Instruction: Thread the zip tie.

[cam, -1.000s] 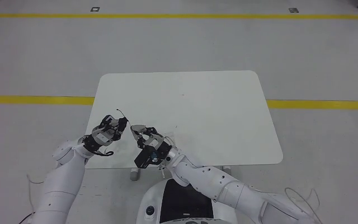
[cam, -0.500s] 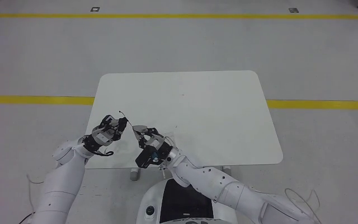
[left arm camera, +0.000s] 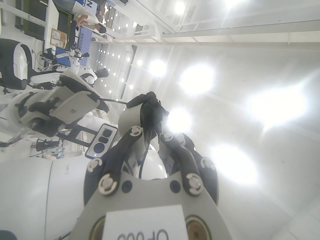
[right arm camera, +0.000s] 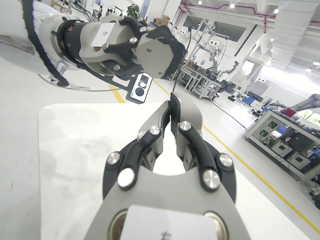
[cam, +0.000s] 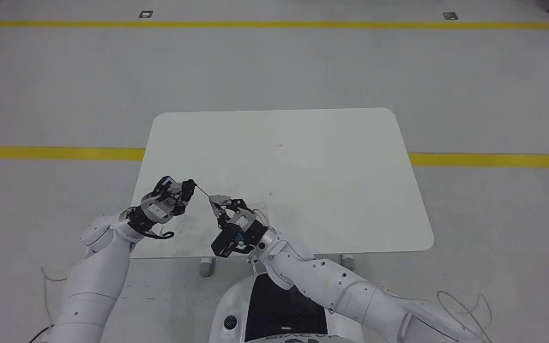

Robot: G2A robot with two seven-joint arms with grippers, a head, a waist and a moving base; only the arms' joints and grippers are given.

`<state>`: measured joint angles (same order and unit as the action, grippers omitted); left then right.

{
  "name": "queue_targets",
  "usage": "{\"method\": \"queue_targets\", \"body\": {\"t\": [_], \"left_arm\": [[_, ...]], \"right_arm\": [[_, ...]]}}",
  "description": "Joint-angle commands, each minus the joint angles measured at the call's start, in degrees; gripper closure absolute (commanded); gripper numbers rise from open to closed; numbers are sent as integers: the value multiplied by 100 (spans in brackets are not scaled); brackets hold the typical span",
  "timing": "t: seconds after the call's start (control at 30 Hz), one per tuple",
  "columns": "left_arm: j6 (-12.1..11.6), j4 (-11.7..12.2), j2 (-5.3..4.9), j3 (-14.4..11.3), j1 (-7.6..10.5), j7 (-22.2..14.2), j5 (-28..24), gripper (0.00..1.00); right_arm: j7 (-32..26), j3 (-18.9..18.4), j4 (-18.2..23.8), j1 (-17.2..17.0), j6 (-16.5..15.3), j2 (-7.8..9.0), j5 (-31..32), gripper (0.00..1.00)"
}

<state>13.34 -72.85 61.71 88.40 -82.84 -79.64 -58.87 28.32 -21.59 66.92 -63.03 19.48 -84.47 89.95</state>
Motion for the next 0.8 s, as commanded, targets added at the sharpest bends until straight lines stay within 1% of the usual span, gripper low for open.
{"method": "queue_targets", "body": {"t": [0.0,0.2,0.77], "left_arm": [[0,0,0,0,0,0,0,100],[0,0,0,0,0,0,0,100],[0,0,0,0,0,0,0,100]], "right_arm": [[-63,30,0,26,0,3,0,100],[-179,106,-2,62,0,4,0,100],[-246,244,-63,121,0,-13,0,100]]}}
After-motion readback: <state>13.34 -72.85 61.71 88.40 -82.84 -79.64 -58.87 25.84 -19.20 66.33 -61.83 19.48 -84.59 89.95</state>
